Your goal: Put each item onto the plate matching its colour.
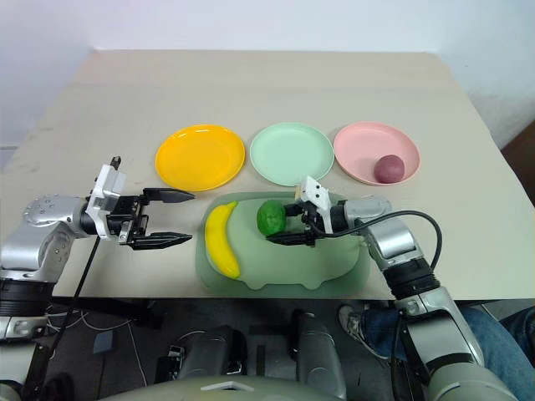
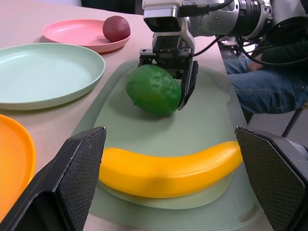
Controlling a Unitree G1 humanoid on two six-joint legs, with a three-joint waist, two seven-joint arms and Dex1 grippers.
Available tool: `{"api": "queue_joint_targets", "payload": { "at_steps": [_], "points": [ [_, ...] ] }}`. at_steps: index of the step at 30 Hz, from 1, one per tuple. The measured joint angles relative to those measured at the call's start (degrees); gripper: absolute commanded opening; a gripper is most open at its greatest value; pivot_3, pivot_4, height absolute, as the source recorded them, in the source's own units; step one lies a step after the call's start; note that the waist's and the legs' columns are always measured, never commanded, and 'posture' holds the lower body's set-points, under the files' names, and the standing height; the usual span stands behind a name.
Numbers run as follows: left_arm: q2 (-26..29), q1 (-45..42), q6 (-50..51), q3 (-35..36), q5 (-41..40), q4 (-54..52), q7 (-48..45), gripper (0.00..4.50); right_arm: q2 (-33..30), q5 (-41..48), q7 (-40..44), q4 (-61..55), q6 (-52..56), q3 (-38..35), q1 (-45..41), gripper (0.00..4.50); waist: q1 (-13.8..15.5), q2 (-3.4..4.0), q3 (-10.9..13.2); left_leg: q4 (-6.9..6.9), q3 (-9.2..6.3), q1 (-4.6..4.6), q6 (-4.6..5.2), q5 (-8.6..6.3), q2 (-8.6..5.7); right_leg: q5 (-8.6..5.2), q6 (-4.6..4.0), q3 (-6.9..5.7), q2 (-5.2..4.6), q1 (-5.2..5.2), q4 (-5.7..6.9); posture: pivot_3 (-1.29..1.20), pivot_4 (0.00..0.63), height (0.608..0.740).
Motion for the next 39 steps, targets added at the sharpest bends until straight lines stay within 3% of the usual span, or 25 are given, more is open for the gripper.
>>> {"api": "queue_joint_targets", "payload": {
  "at_steps": [6,14,21,26,34,39],
  "points": [
    [0.0,-0.13,0.0,0.0,0.01,0.07,-0.01,4.5,1.6,1.6,-1.4,0.66,0.4,-1.69,-0.44,2.99,-0.07,0.0,0.0,0.0,0.0,0.0,-0.01,0.01,0.0,0.0,0.0,0.0,0.0,0.0,0.0,0.0,0.15,0.74],
    [-0.15,-0.34,-0.1,-0.07,0.05,0.19,0.02,4.5,6.77,-0.77,-14.07,16.81,-4.42,-7.95,-14.13,2.99,-0.13,0.01,0.01,-0.02,0.06,-0.02,-0.06,0.03,0.0,0.0,-0.01,0.0,0.01,-0.02,0.0,0.0,0.15,0.74],
    [-0.18,-0.31,-0.12,-0.05,0.05,0.13,0.24,4.5,8.26,-3.61,-19.93,30.18,-10.73,-10.29,-19.63,2.99,-0.35,0.02,0.01,-0.03,0.09,-0.02,-0.07,0.04,0.01,0.0,-0.01,0.01,0.01,-0.03,0.0,0.0,0.15,0.74],
    [-0.18,-0.26,-0.11,-0.05,0.05,0.07,0.36,4.5,8.94,-5.37,-22.4,36.52,-12.52,-11.22,-22.49,4.48,-0.39,0.03,0.01,-0.05,0.1,-0.03,-0.07,0.04,0.03,0.0,0.0,0.02,0.01,-0.04,0.0,0.0,0.15,0.74],
    [-0.18,-0.26,-0.1,-0.05,0.05,0.07,0.33,4.5,9.59,-6.17,-20.6,36.34,-13.88,-11.47,-22.35,4.48,-0.37,0.03,0.02,-0.05,0.09,-0.03,-0.07,0.04,0.04,0.0,0.0,0.02,0.01,-0.04,0.0,0.0,0.15,0.74],
    [-0.19,-0.28,-0.1,-0.07,0.05,0.07,0.27,4.5,10.14,-2.08,-17.26,29.81,-12.37,-13.97,-21.18,4.48,-0.31,0.04,0.02,-0.05,0.07,-0.02,-0.07,0.04,0.05,0.0,0.0,0.02,0.01,-0.04,0.0,0.0,0.15,0.74]
  ]
}}
